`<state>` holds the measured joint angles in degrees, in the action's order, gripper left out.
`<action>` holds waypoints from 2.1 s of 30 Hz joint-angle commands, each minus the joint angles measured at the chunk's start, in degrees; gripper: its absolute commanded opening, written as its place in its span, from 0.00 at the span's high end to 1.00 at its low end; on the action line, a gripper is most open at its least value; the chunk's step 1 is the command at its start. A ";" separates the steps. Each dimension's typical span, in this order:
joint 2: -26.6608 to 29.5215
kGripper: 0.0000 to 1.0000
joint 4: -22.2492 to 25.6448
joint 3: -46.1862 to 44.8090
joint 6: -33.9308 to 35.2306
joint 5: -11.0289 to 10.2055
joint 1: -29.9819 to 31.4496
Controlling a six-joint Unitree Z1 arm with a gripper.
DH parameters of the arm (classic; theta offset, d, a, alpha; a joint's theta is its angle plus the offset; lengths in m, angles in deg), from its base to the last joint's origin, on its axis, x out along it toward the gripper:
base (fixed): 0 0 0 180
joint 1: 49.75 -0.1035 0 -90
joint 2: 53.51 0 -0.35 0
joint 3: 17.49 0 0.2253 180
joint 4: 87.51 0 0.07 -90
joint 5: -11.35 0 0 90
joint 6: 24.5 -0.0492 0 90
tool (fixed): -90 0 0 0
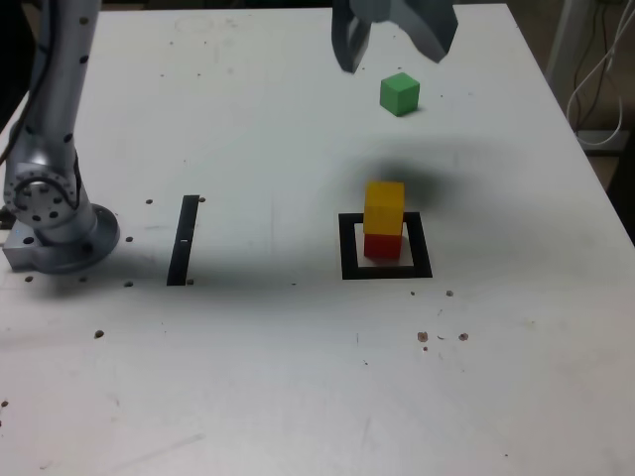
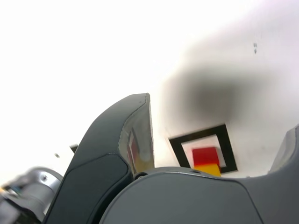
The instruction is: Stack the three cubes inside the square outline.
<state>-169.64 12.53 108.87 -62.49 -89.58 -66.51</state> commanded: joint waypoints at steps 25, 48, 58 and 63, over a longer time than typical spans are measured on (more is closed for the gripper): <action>-15.84 0.07 -7.21 8.25 -28.45 -4.05 -12.55; -16.15 0.59 -14.98 -0.12 -27.81 -2.77 -11.76; -15.78 0.77 -15.14 -0.64 -27.79 -4.51 -10.38; -15.21 0.85 -15.22 -0.38 -26.11 -3.93 -10.12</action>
<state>-185.50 -2.51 108.15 -89.02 -93.64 -76.83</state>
